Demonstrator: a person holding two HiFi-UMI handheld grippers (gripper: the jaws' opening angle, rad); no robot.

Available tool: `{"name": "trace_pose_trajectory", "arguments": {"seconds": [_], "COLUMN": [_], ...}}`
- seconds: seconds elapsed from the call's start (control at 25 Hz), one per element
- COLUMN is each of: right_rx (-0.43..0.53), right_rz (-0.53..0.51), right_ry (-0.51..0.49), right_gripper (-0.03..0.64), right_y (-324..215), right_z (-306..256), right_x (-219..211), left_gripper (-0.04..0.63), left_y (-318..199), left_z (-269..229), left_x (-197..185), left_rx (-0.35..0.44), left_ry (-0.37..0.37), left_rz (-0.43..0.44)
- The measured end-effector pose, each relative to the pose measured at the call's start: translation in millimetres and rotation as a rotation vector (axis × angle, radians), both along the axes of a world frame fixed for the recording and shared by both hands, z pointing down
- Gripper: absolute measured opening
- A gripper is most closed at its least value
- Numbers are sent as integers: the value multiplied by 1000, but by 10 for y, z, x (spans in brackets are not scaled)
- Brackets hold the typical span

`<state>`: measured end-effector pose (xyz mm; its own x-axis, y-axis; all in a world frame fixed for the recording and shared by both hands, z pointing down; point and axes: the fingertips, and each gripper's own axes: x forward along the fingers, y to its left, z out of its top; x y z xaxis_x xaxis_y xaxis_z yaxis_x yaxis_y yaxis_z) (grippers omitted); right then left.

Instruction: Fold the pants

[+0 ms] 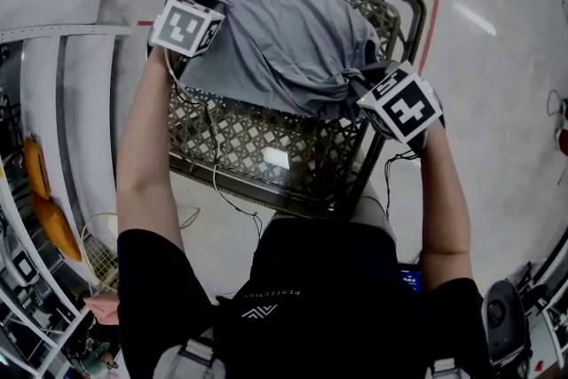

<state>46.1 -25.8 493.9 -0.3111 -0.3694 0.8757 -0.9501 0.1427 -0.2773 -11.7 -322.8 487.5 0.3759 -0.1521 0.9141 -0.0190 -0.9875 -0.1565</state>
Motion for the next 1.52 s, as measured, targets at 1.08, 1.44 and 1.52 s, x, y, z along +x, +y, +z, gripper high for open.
{"name": "trace_pose_trajectory", "arguments": {"seconds": [1.08, 1.44, 1.52], "right_rx": [-4, -23, -24], "right_rz": [76, 106, 114], "right_ry": [51, 79, 76], "right_gripper": [49, 49, 49], "right_y": [-279, -297, -301], "right_z": [193, 266, 302], "right_x": [465, 600, 631], "left_gripper": [14, 14, 14], "left_y": [-462, -612, -617], "left_z": [213, 316, 369], "left_x": [707, 782, 802], "left_rx": [84, 95, 92], "left_ry": [-15, -33, -33], "left_rz": [30, 12, 16]}}
